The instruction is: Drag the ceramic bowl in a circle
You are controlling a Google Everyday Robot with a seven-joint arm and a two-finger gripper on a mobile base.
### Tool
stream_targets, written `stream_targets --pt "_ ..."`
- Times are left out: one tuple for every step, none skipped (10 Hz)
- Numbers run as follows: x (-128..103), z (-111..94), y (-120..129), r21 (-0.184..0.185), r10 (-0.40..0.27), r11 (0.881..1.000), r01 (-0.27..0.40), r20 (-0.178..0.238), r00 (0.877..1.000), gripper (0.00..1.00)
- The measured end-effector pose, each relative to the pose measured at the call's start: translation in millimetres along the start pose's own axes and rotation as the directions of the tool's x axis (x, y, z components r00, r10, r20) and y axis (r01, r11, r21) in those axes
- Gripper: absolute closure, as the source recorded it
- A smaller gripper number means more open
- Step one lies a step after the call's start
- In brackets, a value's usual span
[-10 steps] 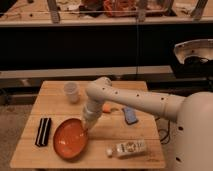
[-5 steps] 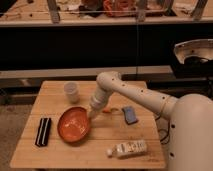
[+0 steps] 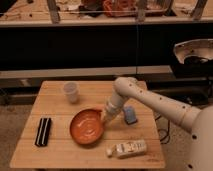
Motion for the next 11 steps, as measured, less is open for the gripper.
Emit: stream_targets --pt "-18 2 0 -0.009 -0.001 1.0 0.001 0.0 1.0 1.0" --pt "-35 1 -3 -0.027 -0.02 0.999 0.02 0.002 1.0 1.0" --pt "-44 1 -10 -0.044 -0.045 0.998 0.045 0.003 0.999 1.0" --pt "-47 9 -35 -0.065 -0.112 0.991 0.113 0.02 0.993 1.0" --pt "-45 15 -53 -0.074 -0.154 0.985 0.156 0.032 0.988 1.0" --pt "-41 19 -63 -0.076 -0.175 0.981 0.178 0.037 0.984 1.0" --pt "-31 24 -79 -0.077 -0.211 0.974 0.213 0.044 0.977 1.0" --pt "-25 27 -90 -0.075 -0.235 0.968 0.238 0.048 0.971 1.0" --pt "-21 27 -94 -0.075 -0.244 0.966 0.248 0.052 0.968 1.0" --pt "-18 28 -95 -0.073 -0.251 0.964 0.255 0.054 0.966 1.0" --pt "-6 27 -94 -0.066 -0.255 0.964 0.258 0.055 0.966 1.0"
